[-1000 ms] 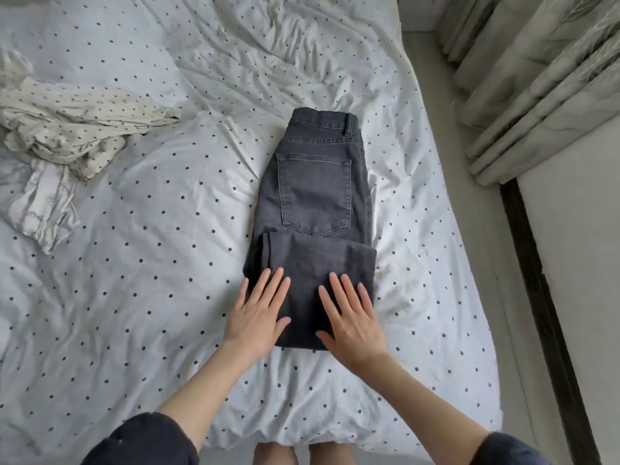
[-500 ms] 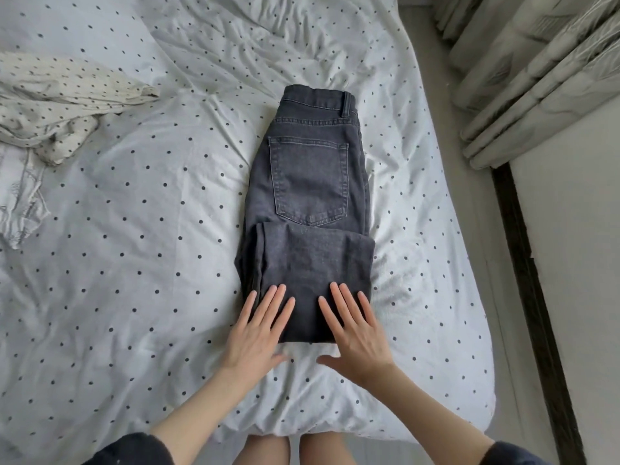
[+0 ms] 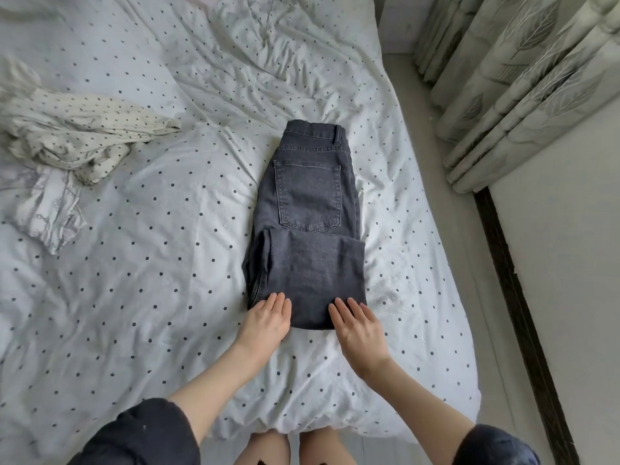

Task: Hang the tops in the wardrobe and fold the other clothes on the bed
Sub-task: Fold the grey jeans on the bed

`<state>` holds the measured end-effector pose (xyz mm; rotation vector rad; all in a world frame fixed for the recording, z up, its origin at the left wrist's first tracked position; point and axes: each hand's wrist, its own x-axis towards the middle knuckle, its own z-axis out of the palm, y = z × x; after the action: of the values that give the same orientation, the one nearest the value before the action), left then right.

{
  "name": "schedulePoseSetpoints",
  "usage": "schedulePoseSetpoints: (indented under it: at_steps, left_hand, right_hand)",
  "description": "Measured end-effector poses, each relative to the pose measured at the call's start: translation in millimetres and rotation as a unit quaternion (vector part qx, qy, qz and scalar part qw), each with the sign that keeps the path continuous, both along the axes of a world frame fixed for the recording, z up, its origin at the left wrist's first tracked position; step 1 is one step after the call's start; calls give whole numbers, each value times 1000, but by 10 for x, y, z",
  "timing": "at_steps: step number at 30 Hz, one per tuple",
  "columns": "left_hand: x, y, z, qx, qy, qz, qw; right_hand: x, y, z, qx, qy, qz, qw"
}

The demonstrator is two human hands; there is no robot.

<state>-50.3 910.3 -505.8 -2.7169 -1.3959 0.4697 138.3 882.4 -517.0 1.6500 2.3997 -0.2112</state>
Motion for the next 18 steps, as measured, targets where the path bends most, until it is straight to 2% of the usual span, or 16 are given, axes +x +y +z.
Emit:
schedulePoseSetpoints:
  at_steps: [4,6,8,14,18]
  left_hand:
    - [45,137,520,-121,41,12,992]
    - [19,236,630,-176,14,29,984]
    - [-5,290,816,-267,-20,70,961]
    - [-80,219,1153,-375,-82,51,922]
    - [-90,452,1187,-391,-126,81,908]
  right_hand:
    - [-8,96,458,-36,5,-13,999]
    - [12,175,659,-80,4,-14,997]
    - [83,217,810,-134,-14,-1,991]
    - [228,266,1268,-246,38,47,967]
    - [275,463,1384,-251,71,1,965]
